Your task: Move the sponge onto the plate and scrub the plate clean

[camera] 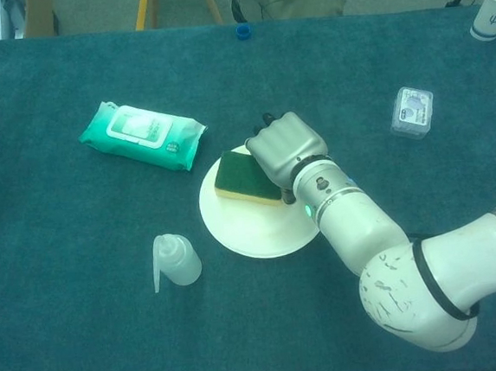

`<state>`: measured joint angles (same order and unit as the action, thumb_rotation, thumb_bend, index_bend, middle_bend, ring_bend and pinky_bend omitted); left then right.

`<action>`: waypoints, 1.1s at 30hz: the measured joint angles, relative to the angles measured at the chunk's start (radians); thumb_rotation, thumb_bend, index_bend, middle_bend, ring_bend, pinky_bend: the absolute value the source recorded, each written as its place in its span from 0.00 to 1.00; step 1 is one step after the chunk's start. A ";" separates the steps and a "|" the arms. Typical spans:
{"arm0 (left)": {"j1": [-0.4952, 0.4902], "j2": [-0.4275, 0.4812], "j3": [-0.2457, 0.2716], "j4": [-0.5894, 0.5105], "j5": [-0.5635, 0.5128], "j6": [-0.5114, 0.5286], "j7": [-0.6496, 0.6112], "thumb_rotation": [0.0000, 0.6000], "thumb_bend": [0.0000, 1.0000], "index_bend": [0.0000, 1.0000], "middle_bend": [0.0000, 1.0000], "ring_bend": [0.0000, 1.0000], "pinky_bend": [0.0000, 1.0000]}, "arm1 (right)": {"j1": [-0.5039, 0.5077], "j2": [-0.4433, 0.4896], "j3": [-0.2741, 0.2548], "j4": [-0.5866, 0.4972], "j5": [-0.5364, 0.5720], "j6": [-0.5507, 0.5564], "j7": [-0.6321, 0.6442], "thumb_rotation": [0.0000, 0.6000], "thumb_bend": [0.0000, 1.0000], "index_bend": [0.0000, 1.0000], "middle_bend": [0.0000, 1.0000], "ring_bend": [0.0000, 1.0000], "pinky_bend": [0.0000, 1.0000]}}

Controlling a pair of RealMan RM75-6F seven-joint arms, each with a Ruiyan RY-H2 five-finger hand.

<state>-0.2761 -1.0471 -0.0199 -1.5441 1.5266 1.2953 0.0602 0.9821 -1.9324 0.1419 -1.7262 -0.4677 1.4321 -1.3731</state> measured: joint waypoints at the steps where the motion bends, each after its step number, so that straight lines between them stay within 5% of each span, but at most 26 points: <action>1: 0.000 0.000 0.000 0.001 0.001 0.001 -0.003 1.00 0.21 0.05 0.02 0.00 0.08 | -0.001 0.001 0.001 -0.001 0.002 -0.001 0.000 1.00 0.28 0.30 0.20 0.04 0.19; 13: 0.006 0.007 0.007 -0.008 0.006 0.008 -0.011 1.00 0.21 0.05 0.02 0.00 0.08 | -0.014 0.062 0.004 -0.049 -0.014 -0.058 0.050 1.00 0.35 0.38 0.27 0.08 0.20; 21: 0.013 0.018 0.008 -0.030 0.000 0.013 -0.003 1.00 0.22 0.05 0.02 0.00 0.08 | -0.013 0.181 0.026 -0.150 -0.007 -0.118 0.089 1.00 0.35 0.43 0.29 0.10 0.20; 33: 0.012 0.025 0.009 -0.066 -0.008 0.002 0.023 1.00 0.21 0.05 0.02 0.00 0.08 | 0.070 0.395 0.016 -0.329 0.168 -0.199 0.039 1.00 0.35 0.43 0.29 0.10 0.20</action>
<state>-0.2646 -1.0221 -0.0109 -1.6105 1.5186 1.2973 0.0831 1.0519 -1.5370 0.1582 -2.0553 -0.2995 1.2328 -1.3340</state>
